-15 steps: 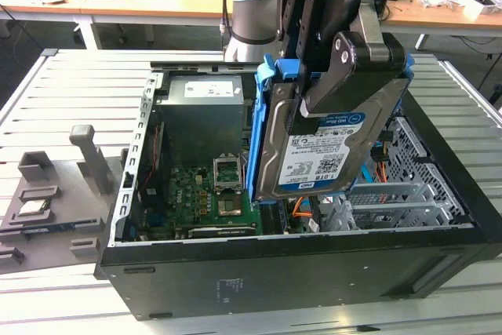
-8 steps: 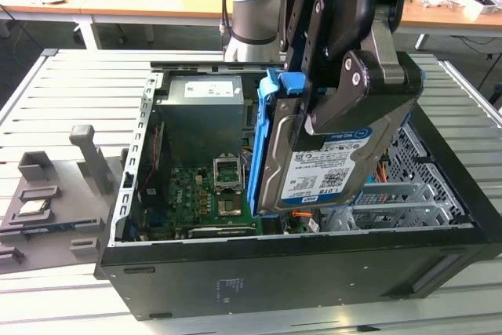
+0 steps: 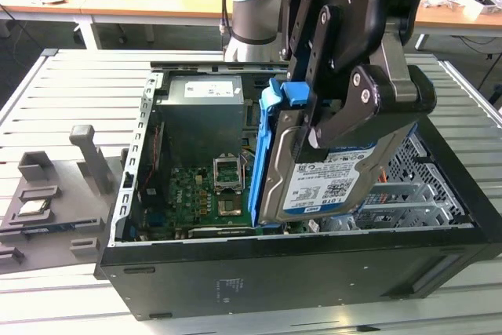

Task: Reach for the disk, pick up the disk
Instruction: 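Pick up the disk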

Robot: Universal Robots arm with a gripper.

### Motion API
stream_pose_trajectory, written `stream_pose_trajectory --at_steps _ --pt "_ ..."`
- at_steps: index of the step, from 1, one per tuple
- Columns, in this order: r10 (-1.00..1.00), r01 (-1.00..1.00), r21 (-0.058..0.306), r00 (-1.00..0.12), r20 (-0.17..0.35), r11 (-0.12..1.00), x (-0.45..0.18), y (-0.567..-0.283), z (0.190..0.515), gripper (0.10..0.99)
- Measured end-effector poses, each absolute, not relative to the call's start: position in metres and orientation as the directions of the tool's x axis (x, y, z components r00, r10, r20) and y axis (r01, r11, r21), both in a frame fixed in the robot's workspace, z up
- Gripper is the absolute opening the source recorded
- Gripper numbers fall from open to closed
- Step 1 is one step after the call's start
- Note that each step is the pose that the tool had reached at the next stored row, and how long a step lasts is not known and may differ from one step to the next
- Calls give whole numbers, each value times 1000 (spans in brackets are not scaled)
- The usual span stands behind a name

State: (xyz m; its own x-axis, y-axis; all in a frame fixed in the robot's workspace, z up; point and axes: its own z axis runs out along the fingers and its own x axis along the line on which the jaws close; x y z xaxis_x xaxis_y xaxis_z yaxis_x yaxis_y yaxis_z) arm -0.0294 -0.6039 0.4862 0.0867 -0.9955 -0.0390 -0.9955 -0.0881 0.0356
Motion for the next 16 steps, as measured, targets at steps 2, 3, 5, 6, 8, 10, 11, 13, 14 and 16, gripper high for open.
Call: stream_pose_trajectory --at_steps 2,3,5,6,8,10,11,13,14,16 --pt "-995 -995 36 87 -40 -88 -29 -608 486 369" --pt "-995 -995 35 87 -40 -88 -29 -609 486 369" --pt "-995 -995 36 87 -40 -88 -29 -612 486 369" --pt "-995 -995 36 87 -40 -88 -29 -613 486 369" --pt "-995 -995 36 87 -40 -88 -29 -614 486 369" --pt "-995 -995 36 87 -40 -88 -29 -614 486 369" --pt "-995 -995 36 87 -40 -88 -29 -614 486 369" --pt "-995 -995 36 87 -40 -88 -26 -613 486 369" --pt "-995 -995 35 87 -40 -88 -25 -612 486 369" --pt "-995 -995 36 87 -40 -88 -22 -610 486 369"
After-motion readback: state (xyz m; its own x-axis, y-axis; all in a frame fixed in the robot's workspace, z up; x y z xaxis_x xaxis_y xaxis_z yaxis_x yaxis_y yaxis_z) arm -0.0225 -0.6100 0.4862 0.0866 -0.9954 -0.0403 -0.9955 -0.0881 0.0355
